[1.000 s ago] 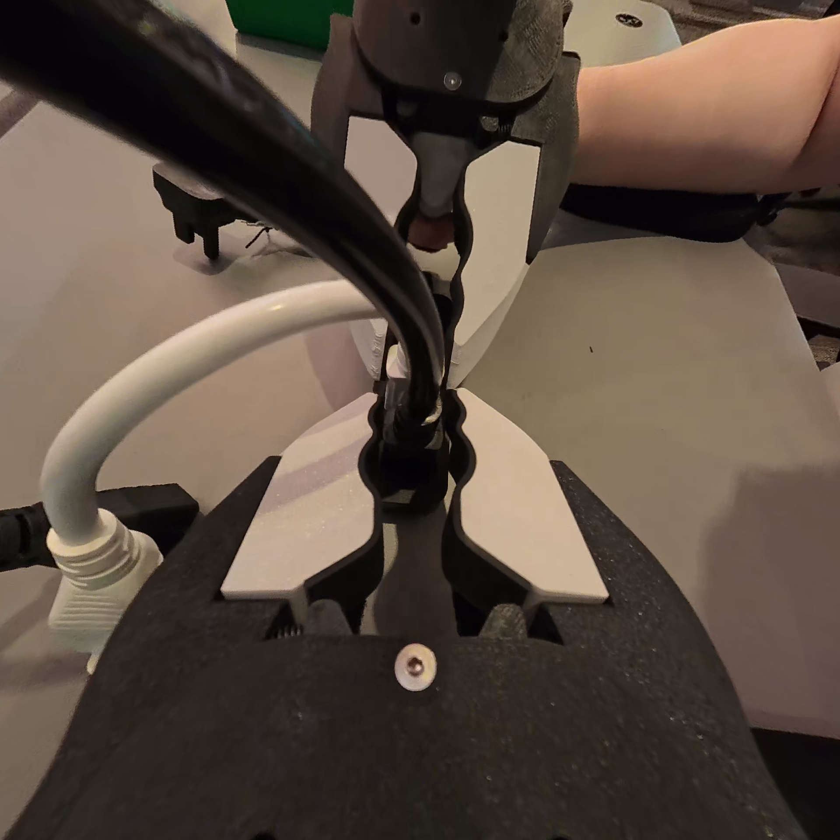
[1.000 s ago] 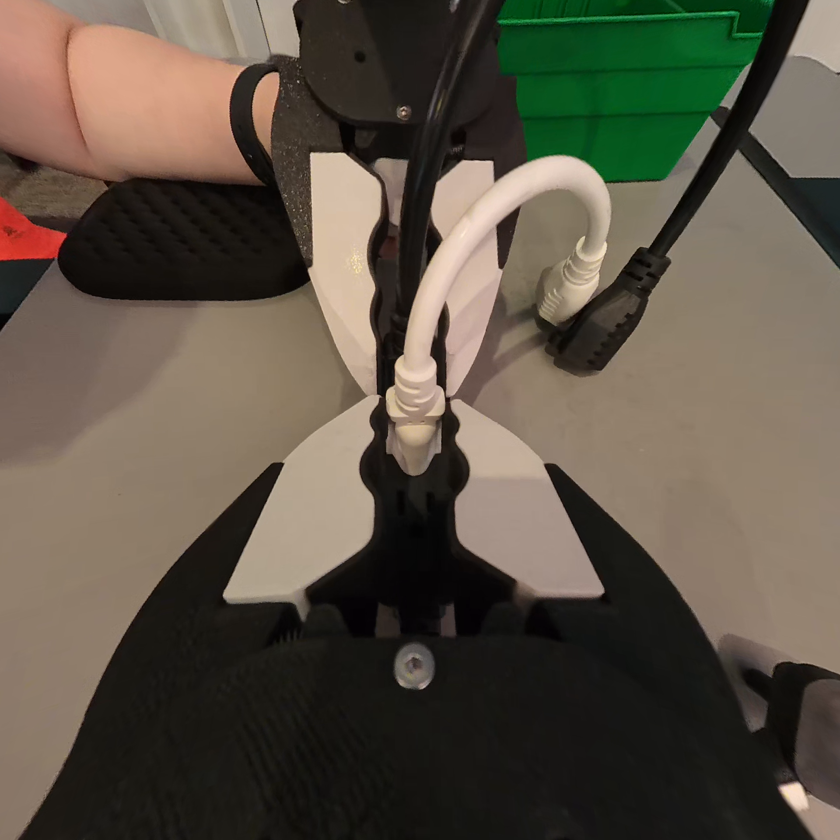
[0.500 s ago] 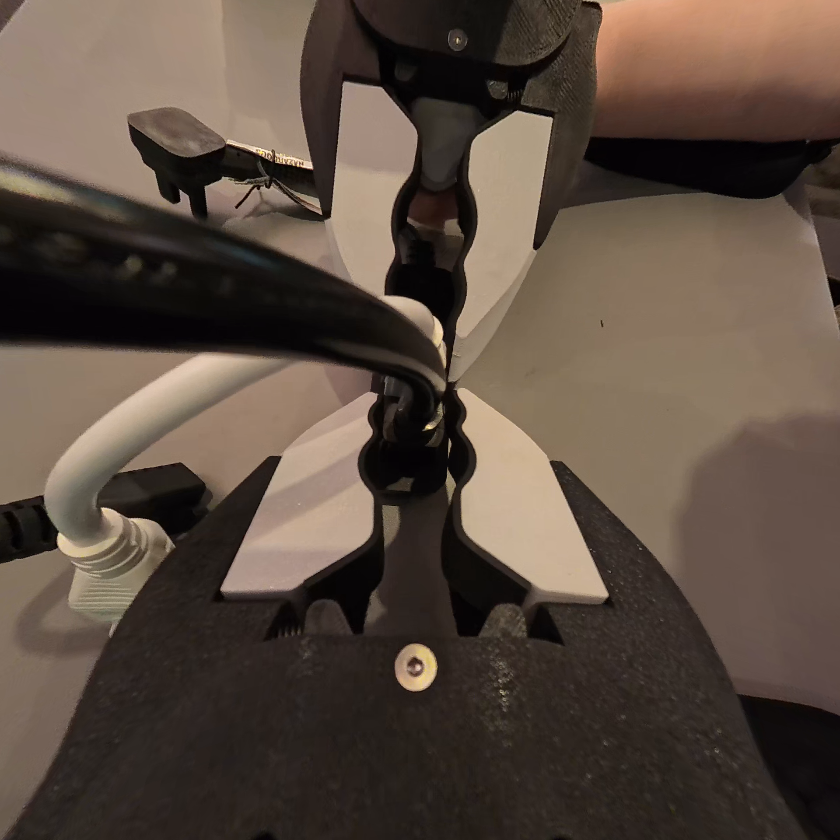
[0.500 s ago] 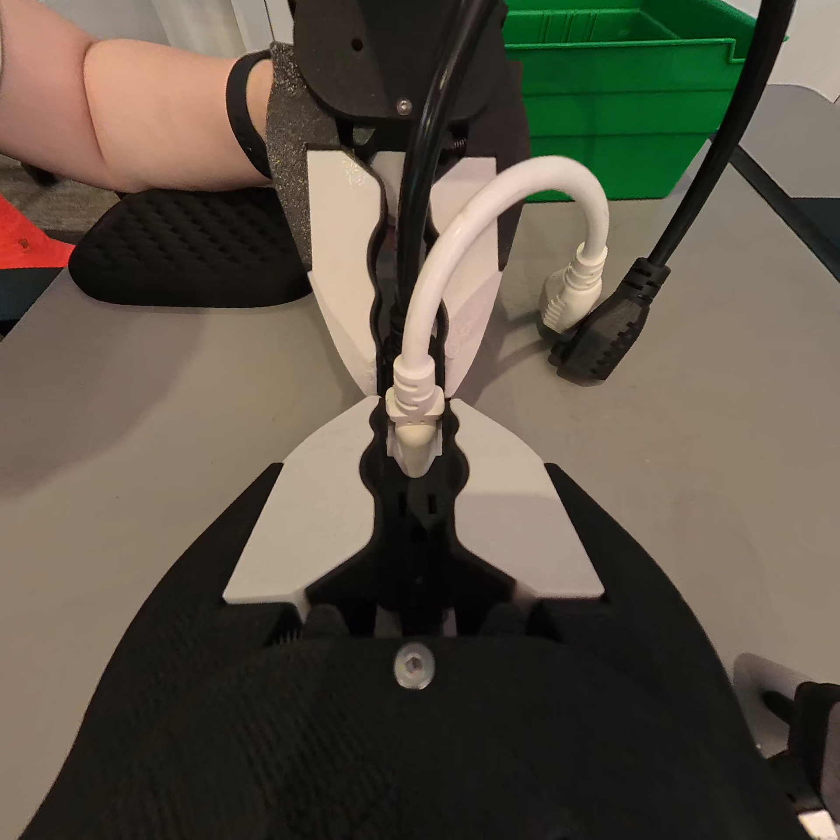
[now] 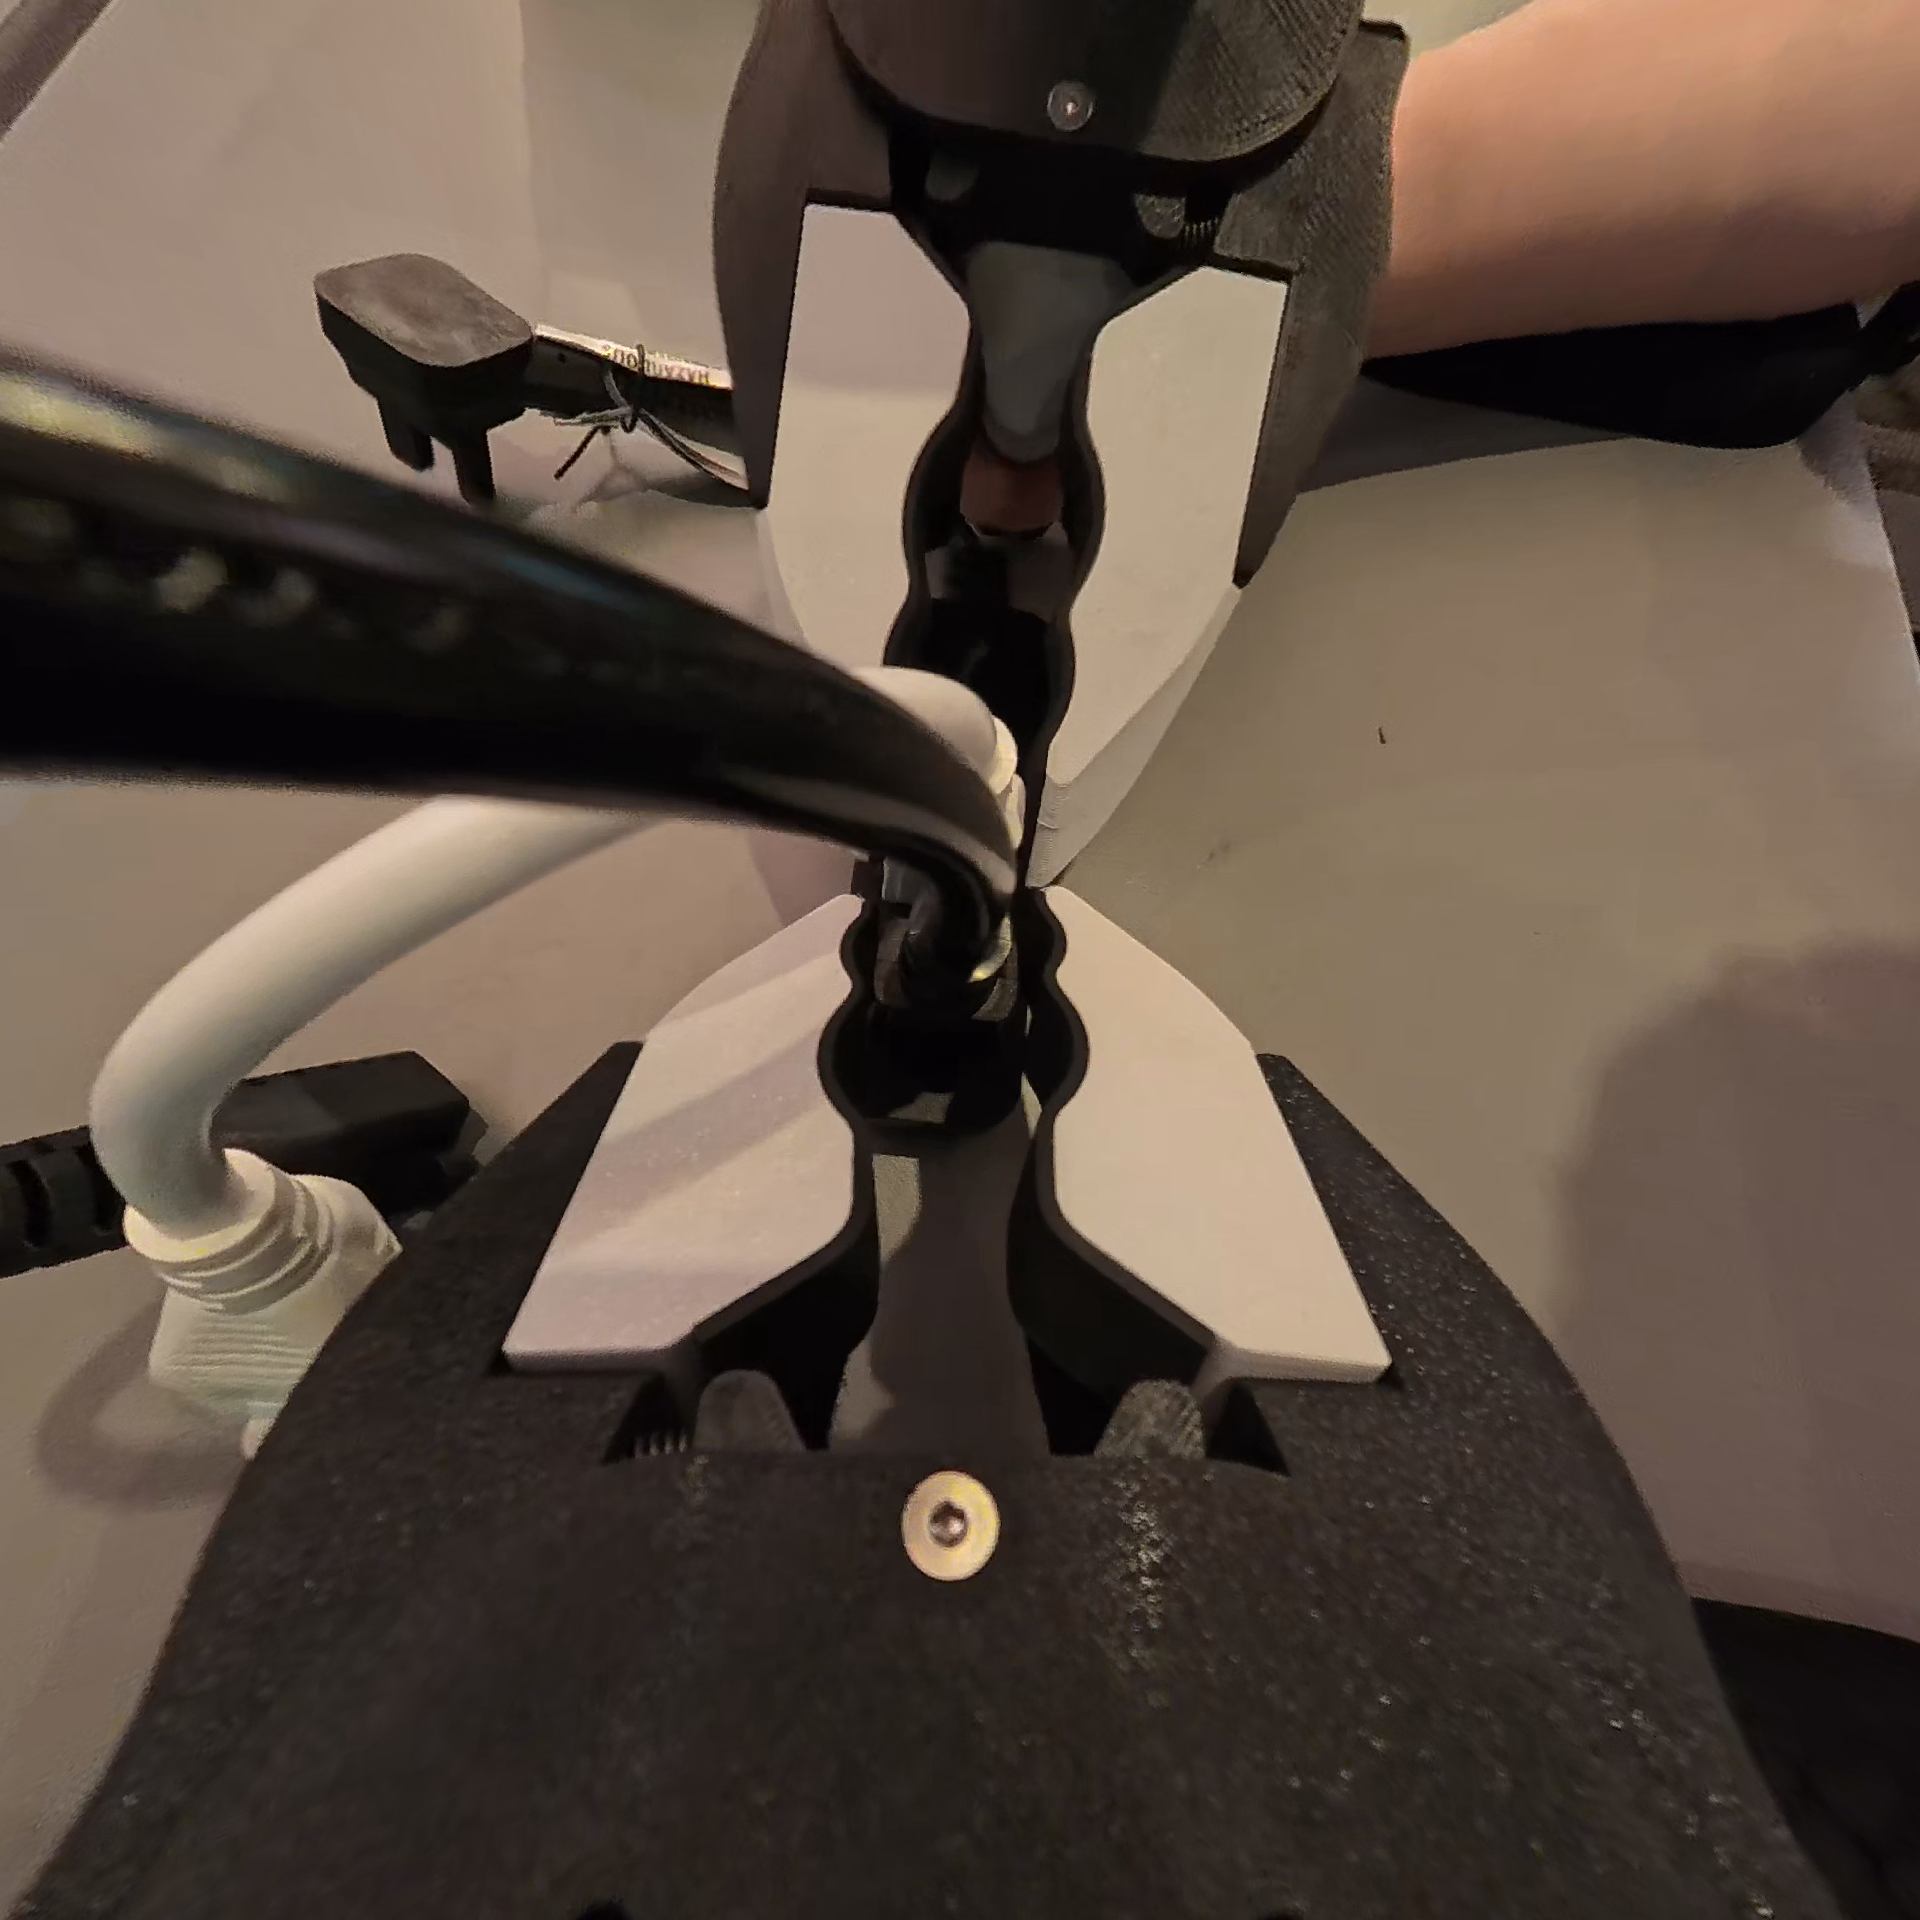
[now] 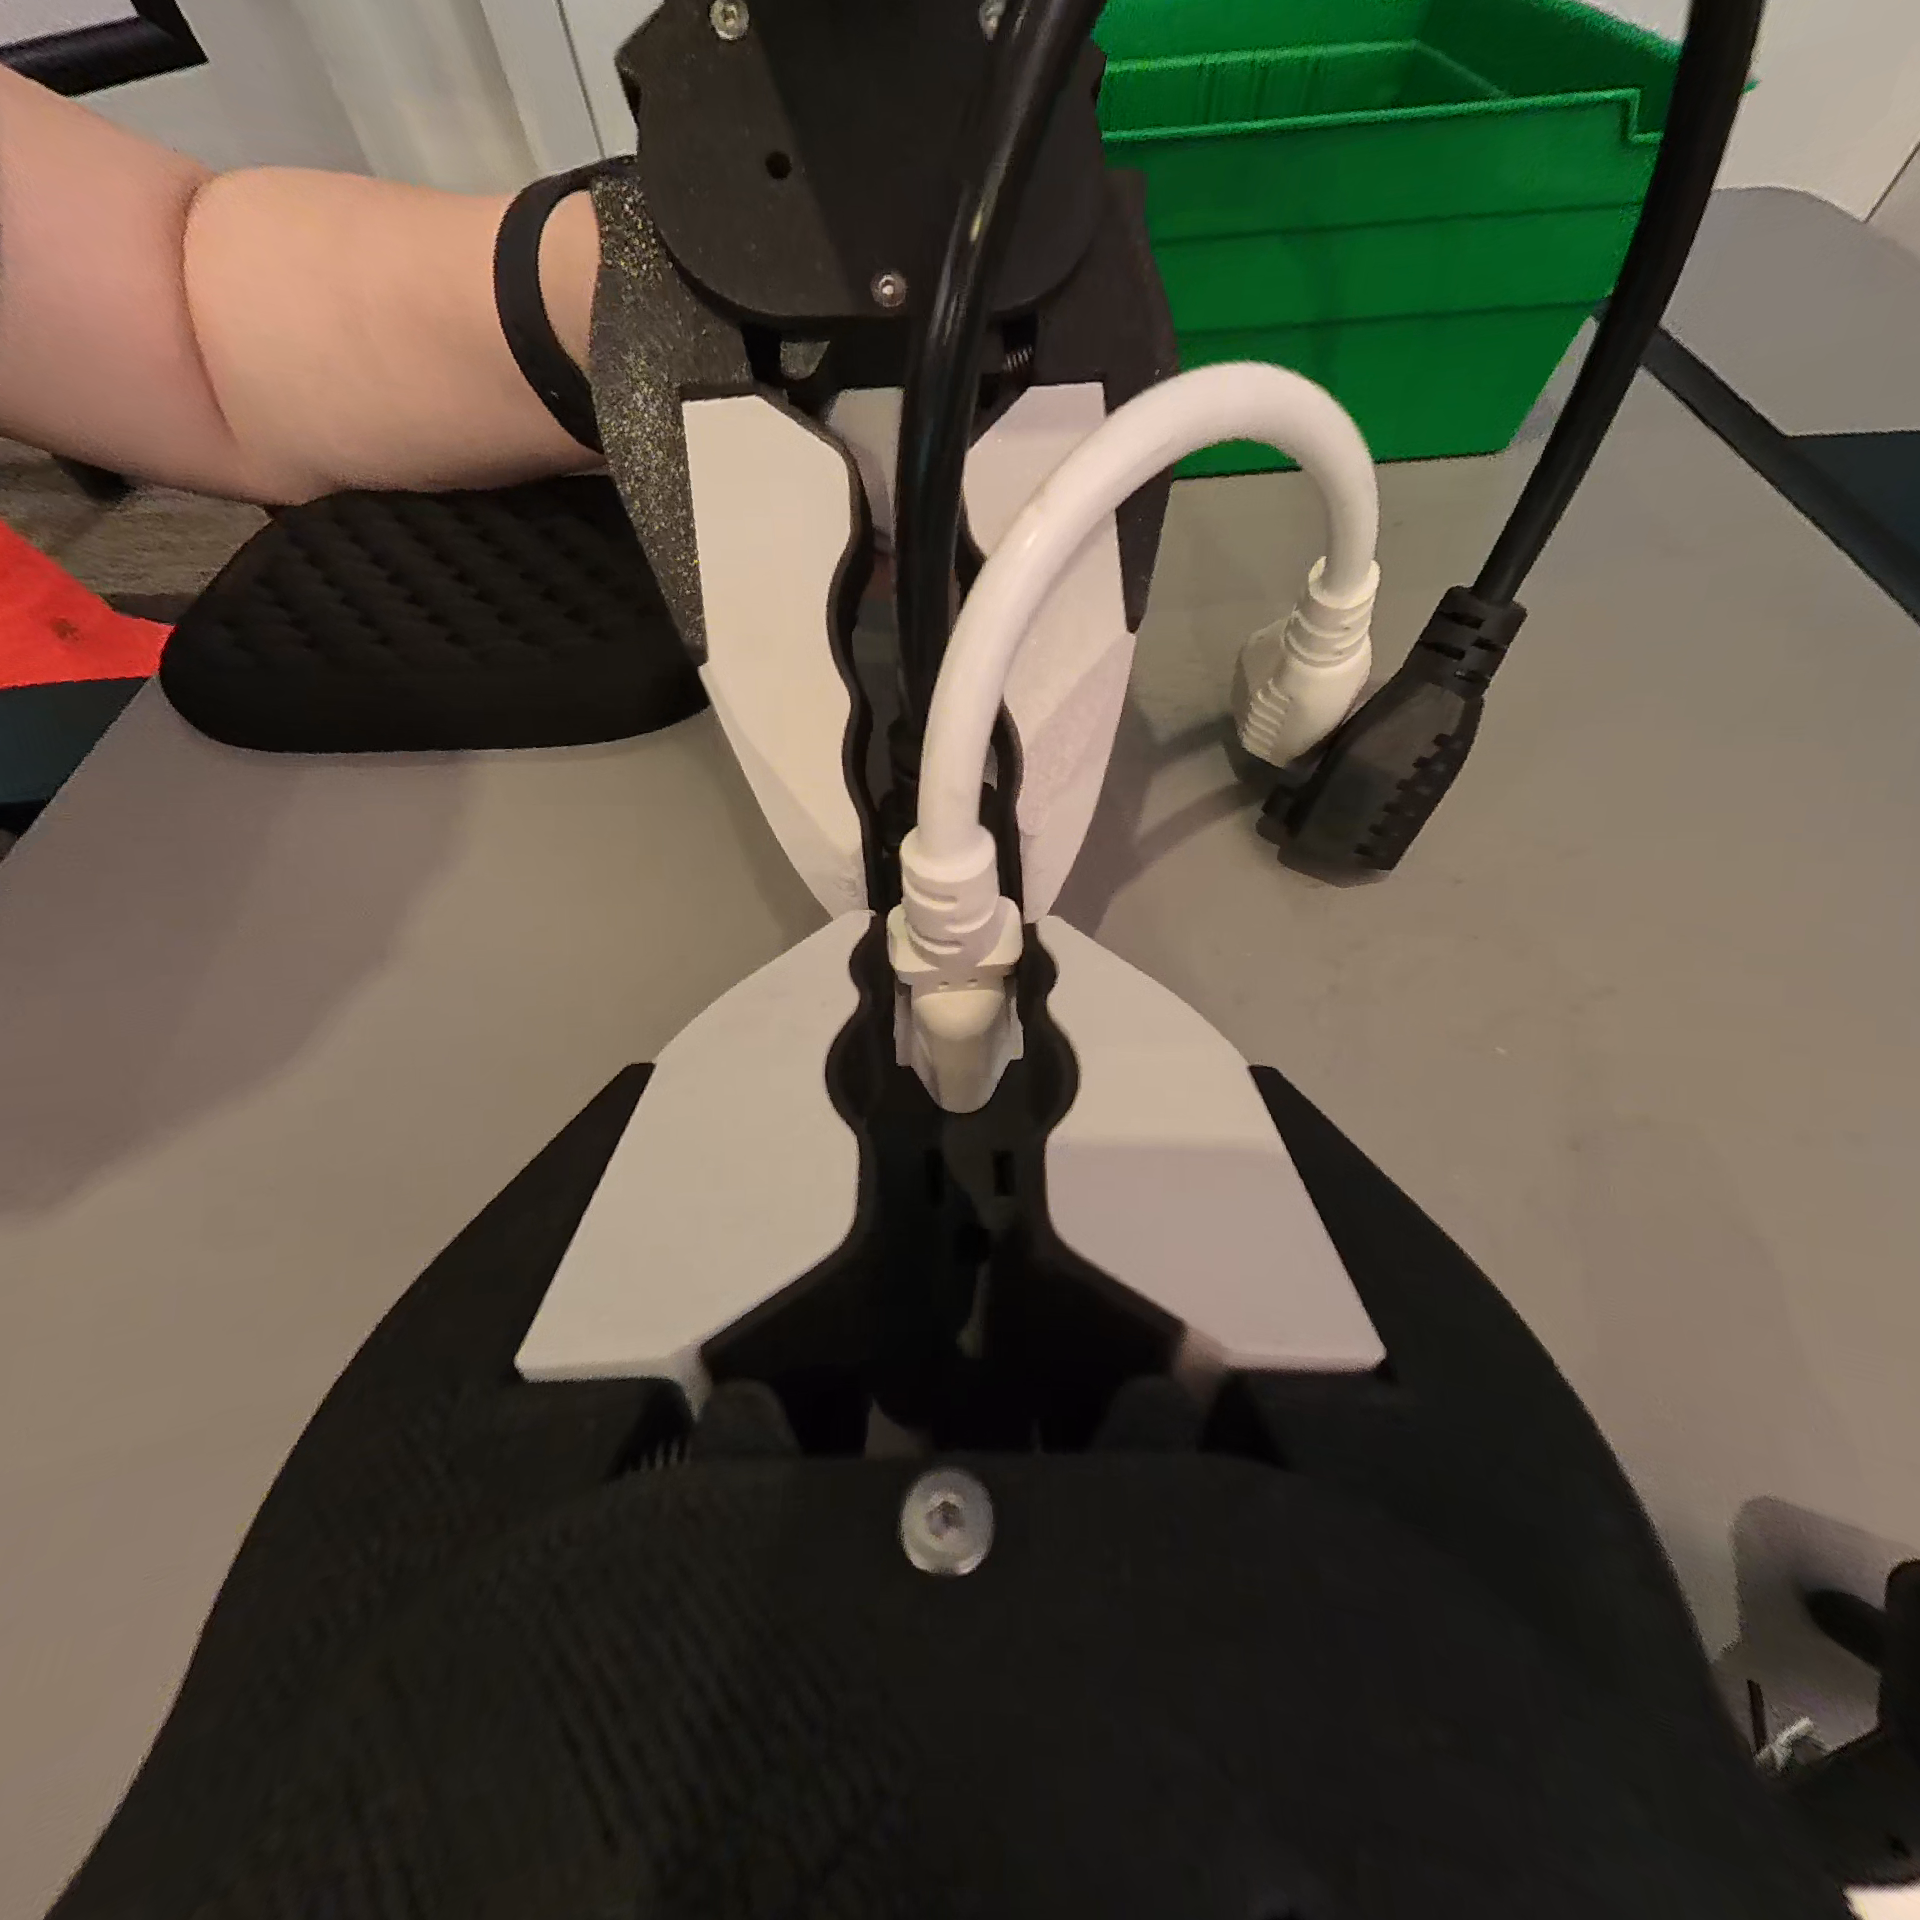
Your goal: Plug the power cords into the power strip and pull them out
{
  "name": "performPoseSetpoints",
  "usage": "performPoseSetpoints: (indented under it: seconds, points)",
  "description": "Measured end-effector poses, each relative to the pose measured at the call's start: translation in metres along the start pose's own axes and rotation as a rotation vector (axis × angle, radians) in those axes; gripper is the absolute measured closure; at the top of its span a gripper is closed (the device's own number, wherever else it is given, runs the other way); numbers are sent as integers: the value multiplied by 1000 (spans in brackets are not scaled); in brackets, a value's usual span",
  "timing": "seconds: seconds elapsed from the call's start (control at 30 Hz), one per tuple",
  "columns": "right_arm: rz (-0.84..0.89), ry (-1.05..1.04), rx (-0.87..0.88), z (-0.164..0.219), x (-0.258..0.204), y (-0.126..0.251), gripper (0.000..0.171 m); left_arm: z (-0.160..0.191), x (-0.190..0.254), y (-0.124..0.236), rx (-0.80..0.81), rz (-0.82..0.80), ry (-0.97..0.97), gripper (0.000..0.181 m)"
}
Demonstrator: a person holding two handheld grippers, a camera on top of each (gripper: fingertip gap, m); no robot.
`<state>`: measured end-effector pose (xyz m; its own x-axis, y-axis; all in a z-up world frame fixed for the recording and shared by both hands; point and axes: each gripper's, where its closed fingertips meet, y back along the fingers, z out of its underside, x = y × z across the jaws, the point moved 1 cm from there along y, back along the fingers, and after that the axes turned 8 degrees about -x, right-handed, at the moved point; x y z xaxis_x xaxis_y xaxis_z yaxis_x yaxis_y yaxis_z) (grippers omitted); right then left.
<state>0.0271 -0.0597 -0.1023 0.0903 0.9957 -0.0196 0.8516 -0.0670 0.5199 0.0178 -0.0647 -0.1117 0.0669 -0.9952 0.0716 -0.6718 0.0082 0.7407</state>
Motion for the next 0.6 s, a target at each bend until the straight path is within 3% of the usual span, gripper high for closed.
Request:
performPoseSetpoints:
  seconds: [0.6]
  points:
    - [-31,-52,76,-5,-3,1,153,2,2,-6,14,-13,-47,157]
